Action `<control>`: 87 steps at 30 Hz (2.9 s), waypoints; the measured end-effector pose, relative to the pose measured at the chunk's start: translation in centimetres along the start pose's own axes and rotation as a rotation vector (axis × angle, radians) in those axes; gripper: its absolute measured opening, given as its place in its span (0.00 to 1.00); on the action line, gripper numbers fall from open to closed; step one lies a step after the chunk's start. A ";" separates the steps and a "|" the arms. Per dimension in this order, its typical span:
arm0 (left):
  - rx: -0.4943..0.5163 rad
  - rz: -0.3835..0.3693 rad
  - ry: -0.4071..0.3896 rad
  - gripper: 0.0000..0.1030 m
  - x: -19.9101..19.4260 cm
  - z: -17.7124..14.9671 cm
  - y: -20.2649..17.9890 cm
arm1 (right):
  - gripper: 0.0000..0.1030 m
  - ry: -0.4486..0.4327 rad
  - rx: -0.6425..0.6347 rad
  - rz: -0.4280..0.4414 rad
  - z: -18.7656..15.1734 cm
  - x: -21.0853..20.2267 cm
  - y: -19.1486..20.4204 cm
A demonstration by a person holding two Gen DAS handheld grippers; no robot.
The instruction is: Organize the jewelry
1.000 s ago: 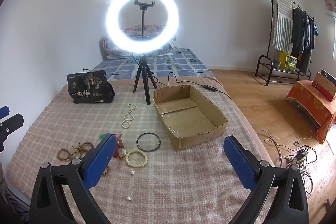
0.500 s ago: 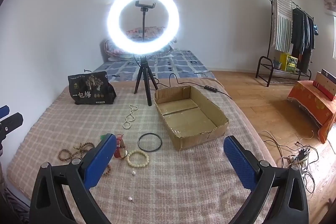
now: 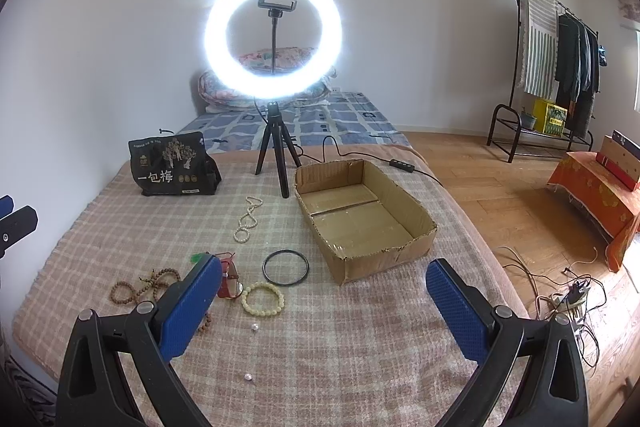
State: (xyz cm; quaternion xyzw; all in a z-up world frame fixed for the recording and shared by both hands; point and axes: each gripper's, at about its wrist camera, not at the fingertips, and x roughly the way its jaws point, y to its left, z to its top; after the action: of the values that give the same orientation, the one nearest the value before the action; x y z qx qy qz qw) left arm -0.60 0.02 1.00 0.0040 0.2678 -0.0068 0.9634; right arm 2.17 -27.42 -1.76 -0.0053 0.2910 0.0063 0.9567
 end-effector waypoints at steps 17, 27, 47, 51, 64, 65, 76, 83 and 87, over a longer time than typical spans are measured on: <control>-0.002 -0.002 -0.003 1.00 -0.1 0.0 0.1 | 1.00 0.011 -0.001 0.007 -0.3 0.2 0.1; -0.004 -0.004 -0.004 1.00 -0.1 0.0 0.1 | 1.00 0.018 -0.004 0.008 -0.4 0.3 0.3; -0.006 -0.005 -0.007 1.00 -0.3 -0.2 0.2 | 1.00 0.025 -0.008 0.012 -0.5 0.4 0.4; -0.007 -0.003 -0.008 1.00 -0.2 -0.3 0.3 | 1.00 0.028 -0.013 0.013 -0.5 0.5 0.5; -0.007 0.005 0.001 1.00 0.0 -0.1 0.5 | 1.00 0.040 -0.021 0.018 -0.6 0.7 0.7; -0.009 0.008 0.006 1.00 0.3 -0.2 0.6 | 1.00 0.042 -0.024 0.019 -0.6 0.8 0.8; -0.057 0.059 0.062 1.00 2.1 -1.1 3.7 | 1.00 0.067 -0.055 0.030 -1.2 1.0 0.9; -0.066 0.071 0.124 1.00 3.4 -2.5 5.1 | 1.00 0.103 -0.056 0.042 -2.0 1.6 0.6; -0.074 0.048 0.159 1.00 4.1 -3.1 5.7 | 1.00 0.124 -0.079 0.042 -2.9 2.0 0.9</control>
State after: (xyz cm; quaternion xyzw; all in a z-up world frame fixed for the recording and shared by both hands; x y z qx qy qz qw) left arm 1.45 5.75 -3.75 -0.0245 0.3432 0.0266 0.9386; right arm 2.17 -26.53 -5.26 -0.0373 0.3494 0.0374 0.9355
